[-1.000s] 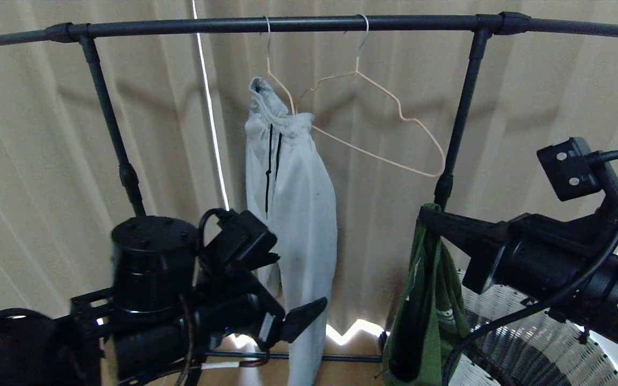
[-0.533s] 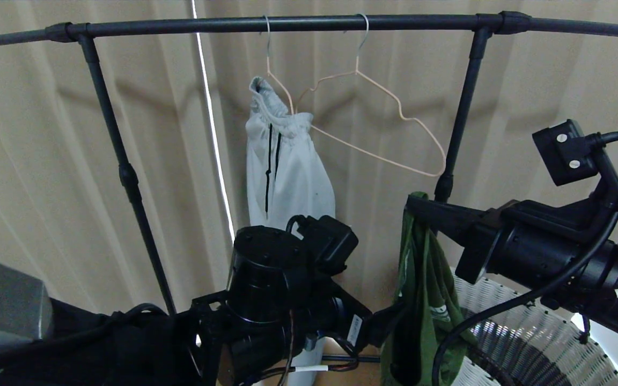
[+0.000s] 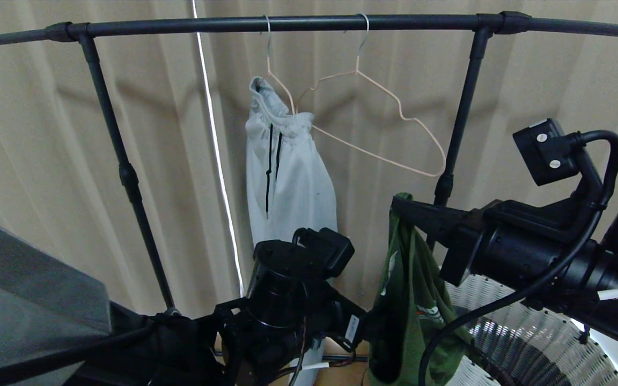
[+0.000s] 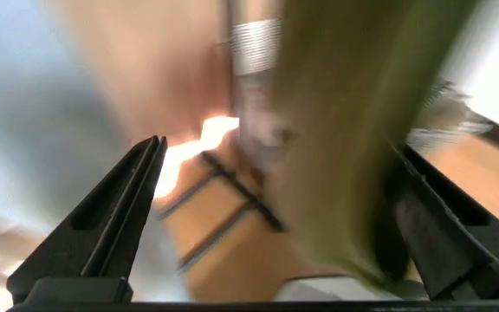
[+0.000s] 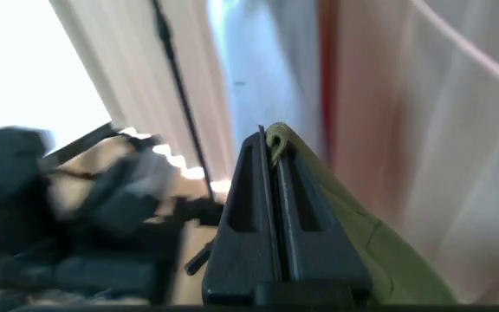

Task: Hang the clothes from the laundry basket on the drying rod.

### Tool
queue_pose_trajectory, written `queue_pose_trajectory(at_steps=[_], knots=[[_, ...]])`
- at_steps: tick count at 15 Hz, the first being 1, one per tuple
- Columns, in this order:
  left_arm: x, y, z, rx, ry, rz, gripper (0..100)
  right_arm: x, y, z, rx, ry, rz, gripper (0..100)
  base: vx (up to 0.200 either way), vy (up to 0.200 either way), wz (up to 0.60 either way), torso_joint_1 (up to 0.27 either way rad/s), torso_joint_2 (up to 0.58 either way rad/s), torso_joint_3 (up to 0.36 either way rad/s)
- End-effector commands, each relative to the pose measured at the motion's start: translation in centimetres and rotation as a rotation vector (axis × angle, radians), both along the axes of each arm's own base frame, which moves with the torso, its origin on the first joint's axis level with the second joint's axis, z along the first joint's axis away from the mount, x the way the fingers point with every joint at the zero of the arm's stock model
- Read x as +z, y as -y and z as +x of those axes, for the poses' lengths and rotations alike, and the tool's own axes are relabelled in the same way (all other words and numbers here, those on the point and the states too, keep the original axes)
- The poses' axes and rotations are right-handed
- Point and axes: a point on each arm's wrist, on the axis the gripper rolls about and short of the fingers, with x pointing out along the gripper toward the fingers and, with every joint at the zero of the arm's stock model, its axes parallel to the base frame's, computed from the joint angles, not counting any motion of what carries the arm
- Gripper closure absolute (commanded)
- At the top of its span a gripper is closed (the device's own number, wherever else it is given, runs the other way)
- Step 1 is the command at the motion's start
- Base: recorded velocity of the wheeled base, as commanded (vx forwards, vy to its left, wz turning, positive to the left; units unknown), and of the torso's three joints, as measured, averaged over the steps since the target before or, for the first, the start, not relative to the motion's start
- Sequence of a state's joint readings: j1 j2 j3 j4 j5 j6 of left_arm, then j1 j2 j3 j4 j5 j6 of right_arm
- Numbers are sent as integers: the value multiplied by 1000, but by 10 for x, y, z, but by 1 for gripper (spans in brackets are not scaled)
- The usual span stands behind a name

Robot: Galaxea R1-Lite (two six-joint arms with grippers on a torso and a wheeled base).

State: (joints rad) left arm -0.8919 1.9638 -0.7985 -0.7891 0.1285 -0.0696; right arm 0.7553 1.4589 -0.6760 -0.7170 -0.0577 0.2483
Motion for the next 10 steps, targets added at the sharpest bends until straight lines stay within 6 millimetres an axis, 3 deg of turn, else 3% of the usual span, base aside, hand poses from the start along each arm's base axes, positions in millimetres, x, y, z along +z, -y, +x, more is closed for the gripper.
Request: queue_pose_trajectory(at_steps=[1, 4, 8, 9, 10], knots=[[-21, 3, 7, 31, -25, 59, 0, 5, 0, -1, 2, 12, 12, 100, 0, 0, 0, 0, 0, 0], [-34, -6, -1, 20, -40, 133, 0, 9, 3, -4, 0, 25, 22, 100, 0, 0, 0, 0, 0, 0], [-30, -22, -11, 17, -41, 154, 0, 9, 4, -5, 0, 20, 17, 100, 0, 0, 0, 0, 0, 0], [-30, -23, -11, 17, -41, 154, 100, 9, 3, -4, 0, 20, 17, 100, 0, 0, 0, 0, 0, 0], [-33, -27, -15, 18, -47, 170, 100, 8, 3, -3, -1, 18, 15, 100, 0, 0, 0, 0, 0, 0]])
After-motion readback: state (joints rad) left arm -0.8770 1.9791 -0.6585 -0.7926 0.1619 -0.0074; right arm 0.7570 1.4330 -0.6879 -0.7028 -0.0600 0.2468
